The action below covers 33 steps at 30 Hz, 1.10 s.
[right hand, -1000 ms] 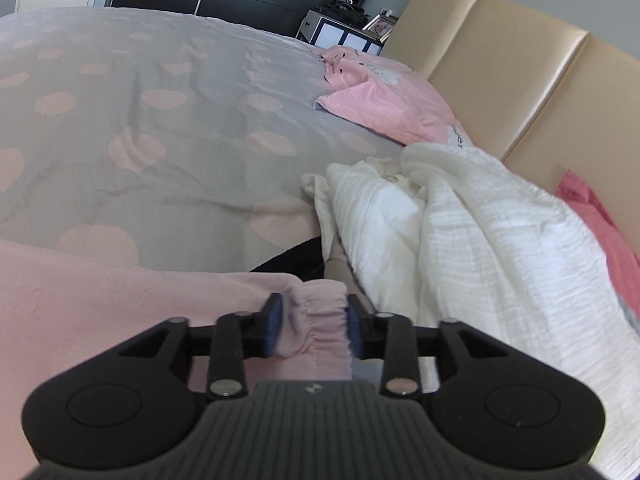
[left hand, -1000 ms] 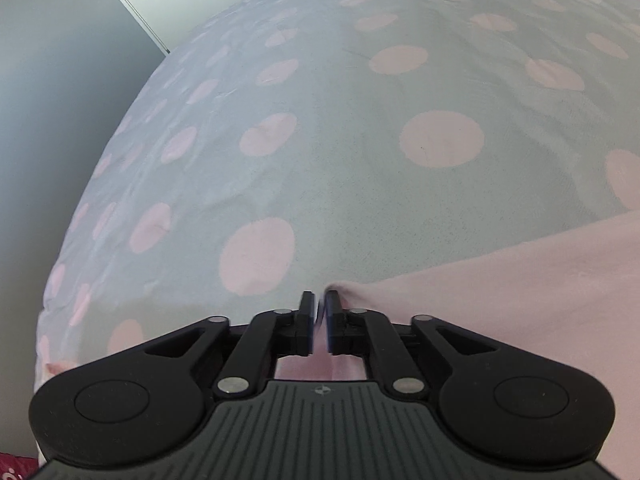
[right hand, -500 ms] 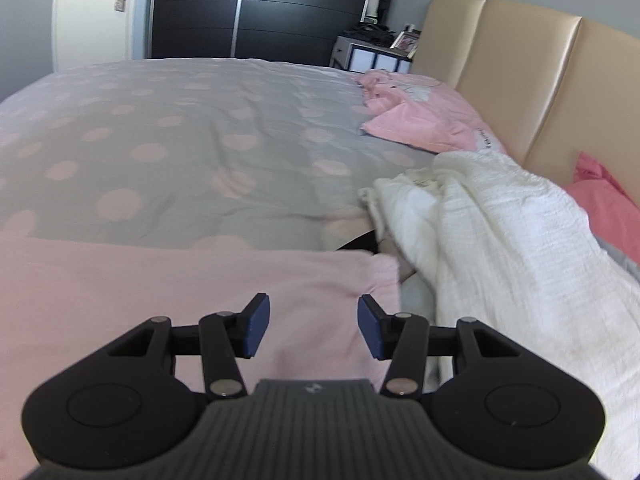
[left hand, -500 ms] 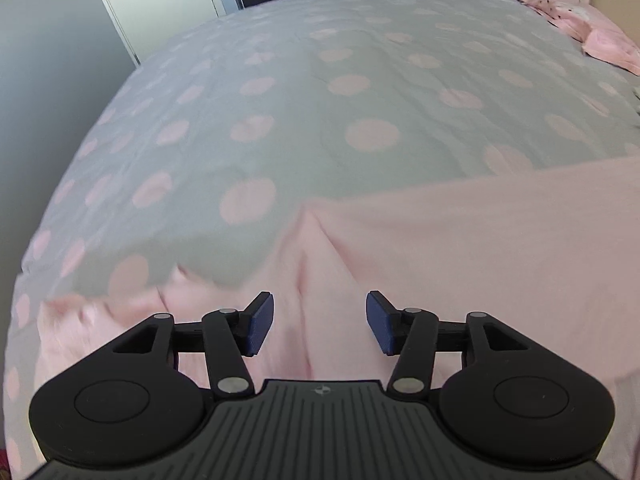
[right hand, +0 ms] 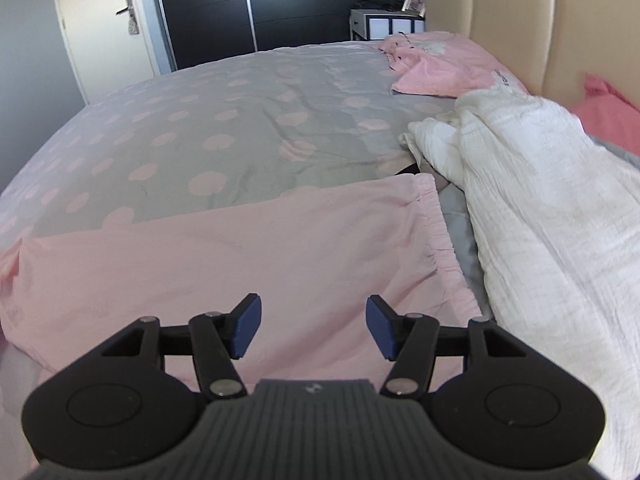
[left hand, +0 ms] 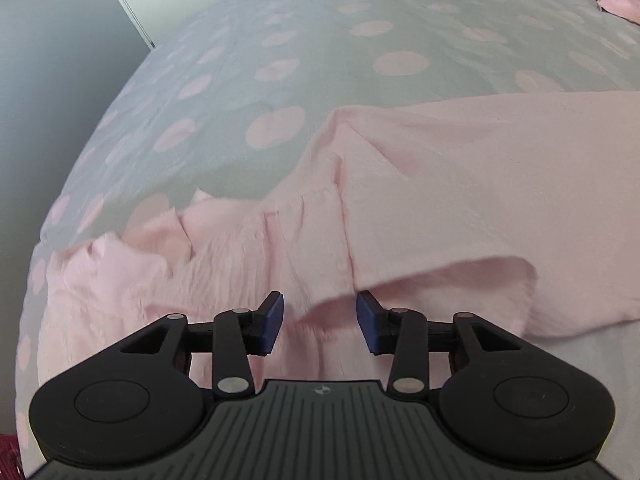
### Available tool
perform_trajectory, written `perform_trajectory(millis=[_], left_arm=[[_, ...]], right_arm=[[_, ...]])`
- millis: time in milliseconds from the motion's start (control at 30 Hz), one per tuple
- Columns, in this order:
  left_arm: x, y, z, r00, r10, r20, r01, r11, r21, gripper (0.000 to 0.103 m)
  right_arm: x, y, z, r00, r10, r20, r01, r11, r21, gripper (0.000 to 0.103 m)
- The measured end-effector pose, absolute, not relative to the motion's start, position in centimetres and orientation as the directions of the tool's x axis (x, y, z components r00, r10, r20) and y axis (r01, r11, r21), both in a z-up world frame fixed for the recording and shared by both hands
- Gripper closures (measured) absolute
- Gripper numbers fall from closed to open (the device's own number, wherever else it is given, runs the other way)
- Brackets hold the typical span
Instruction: Fold clothes
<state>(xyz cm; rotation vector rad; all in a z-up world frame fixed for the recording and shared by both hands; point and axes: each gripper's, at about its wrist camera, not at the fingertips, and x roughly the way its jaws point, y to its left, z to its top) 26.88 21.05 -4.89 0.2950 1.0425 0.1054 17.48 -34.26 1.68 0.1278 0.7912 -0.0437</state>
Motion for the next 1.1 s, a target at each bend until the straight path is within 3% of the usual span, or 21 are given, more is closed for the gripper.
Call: perform_trajectory(millis=[67,100,133,367,567,700,967,1033,1100], left_arm=[[27.6,21.3,-4.6,0.533,0.205,-0.821,0.048,0.961,0.271,0.083],[27.9,21.6,-4.3,0.548,0.205,-0.811,0.038,0.962,0.269,0.097],[28.3,21.9,-4.0,0.563,0.207,-0.8,0.027,0.963,0.268,0.1],[31.3,26.7,0.5,0.635,0.218,-0.741,-0.108,0.975,0.194,0.101],[37.1,31.0,2.1,0.611,0.327,-0.721,-0.236,0.944,0.228,0.101],[39.3,32.6,0.7,0.539,0.388,-0.748,-0.309,0.917,0.253,0.079],[34.9,32.2,0.2,0.54,0.297,-0.787,-0.222,0.953,0.207,0.071],[32.8,31.5,0.6,0.553,0.257,-0.793,-0.19,0.965,0.18,0.058],[30.8,31.0,1.0,0.565,0.213,-0.797,-0.165,0.976,0.143,0.052]], right_arm=[[17.7,-34.1,1.8,0.706,0.007,-0.708,0.093,0.991,0.102,0.042],[17.8,-33.9,2.0,0.712,0.008,-0.702,0.086,0.991,0.1,0.042],[17.9,-33.8,2.1,0.719,0.011,-0.695,0.079,0.992,0.097,0.042],[19.4,-32.6,2.1,0.721,0.027,-0.692,0.032,0.997,0.072,0.042],[20.6,-31.9,1.4,0.7,0.023,-0.714,0.029,0.998,0.061,0.042],[21.2,-31.0,1.3,0.694,0.037,-0.719,0.0,0.999,0.052,0.042],[21.4,-30.5,1.6,0.701,0.053,-0.711,-0.026,0.999,0.048,0.042],[21.2,-30.5,1.6,0.703,0.057,-0.709,-0.026,0.998,0.054,0.042],[20.9,-30.6,1.9,0.708,0.061,-0.704,-0.028,0.998,0.058,0.042]])
